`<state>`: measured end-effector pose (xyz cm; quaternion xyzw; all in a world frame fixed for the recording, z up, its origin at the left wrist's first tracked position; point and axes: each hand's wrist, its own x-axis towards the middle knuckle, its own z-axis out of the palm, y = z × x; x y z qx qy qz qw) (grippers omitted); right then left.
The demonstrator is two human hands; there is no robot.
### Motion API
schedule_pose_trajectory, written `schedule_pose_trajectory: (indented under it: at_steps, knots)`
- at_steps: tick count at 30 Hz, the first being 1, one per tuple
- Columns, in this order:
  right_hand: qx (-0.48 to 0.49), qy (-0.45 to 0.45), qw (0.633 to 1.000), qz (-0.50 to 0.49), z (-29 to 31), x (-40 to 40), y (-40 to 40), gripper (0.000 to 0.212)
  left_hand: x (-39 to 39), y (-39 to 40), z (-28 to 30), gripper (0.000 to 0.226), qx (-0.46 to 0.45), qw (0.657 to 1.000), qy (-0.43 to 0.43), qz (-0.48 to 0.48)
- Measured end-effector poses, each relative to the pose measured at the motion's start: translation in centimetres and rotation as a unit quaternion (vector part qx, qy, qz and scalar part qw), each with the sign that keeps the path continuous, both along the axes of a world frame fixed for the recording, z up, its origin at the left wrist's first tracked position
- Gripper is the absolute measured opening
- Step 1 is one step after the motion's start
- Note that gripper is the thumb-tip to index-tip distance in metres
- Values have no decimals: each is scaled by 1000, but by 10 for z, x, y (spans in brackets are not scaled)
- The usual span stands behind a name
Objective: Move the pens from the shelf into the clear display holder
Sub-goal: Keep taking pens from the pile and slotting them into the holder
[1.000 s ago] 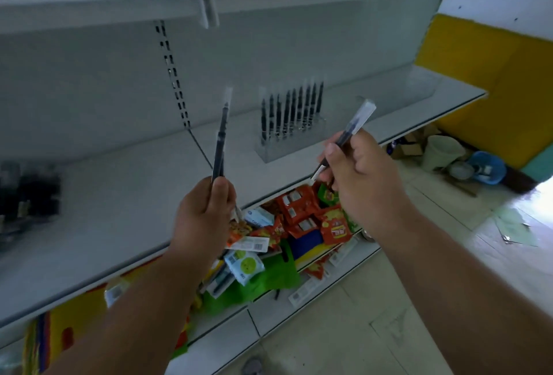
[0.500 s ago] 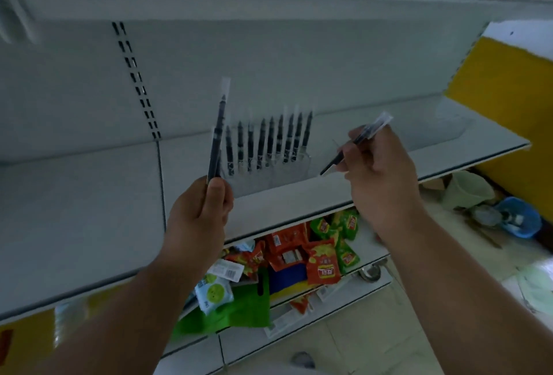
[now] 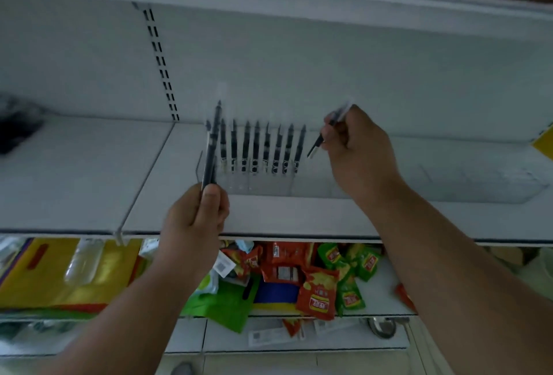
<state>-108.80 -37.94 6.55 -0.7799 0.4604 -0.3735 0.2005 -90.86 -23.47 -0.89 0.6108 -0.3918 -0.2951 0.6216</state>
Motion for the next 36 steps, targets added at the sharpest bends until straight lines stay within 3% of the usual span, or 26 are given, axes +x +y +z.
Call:
schedule_pose_trajectory:
  at_steps: [5, 8, 12, 17, 19, 22, 24, 27, 29, 33, 36]
  knots:
    - [7, 79, 997, 17, -3, 5, -17, 18, -9, 1, 4, 35, 3, 1000, -15, 9]
    - [26, 170, 984, 38, -12, 10, -25, 19, -12, 3, 3, 35, 7, 1000, -14, 16]
    - [33, 185, 982, 9, -15, 11, -28, 19, -14, 7, 1, 36, 21, 999, -24, 6]
    - [57, 29, 998, -11, 1, 1, -1, 29, -15, 1, 9, 38, 25, 995, -98, -22]
    - [122, -40, 990, 53, 7, 4, 13, 33, -22, -4, 13, 40, 51, 975, -208, -52]
    - [156, -93, 981, 69, 12, 5, 24, 39, -39, -12, 21, 34, 105, 911, -385, -98]
    - [185, -107, 976, 52, 11, 0, 23, 35, -44, -16, 21, 31, 114, 905, -397, -107]
    - [242, -196, 950, 12, 7, -12, 15, 30, -41, -21, 17, 29, 123, 908, -387, -105]
    - [206, -231, 950, -29, 7, -20, 5, 25, -38, -21, 15, 29, 126, 913, -379, -85]
    - [33, -112, 992, -45, 6, -24, -10, 21, -38, -19, 17, 30, 117, 931, -340, -66]
    - [-20, -54, 998, -6, 1, -17, -17, 22, -40, -19, 16, 31, 115, 932, -338, -69]
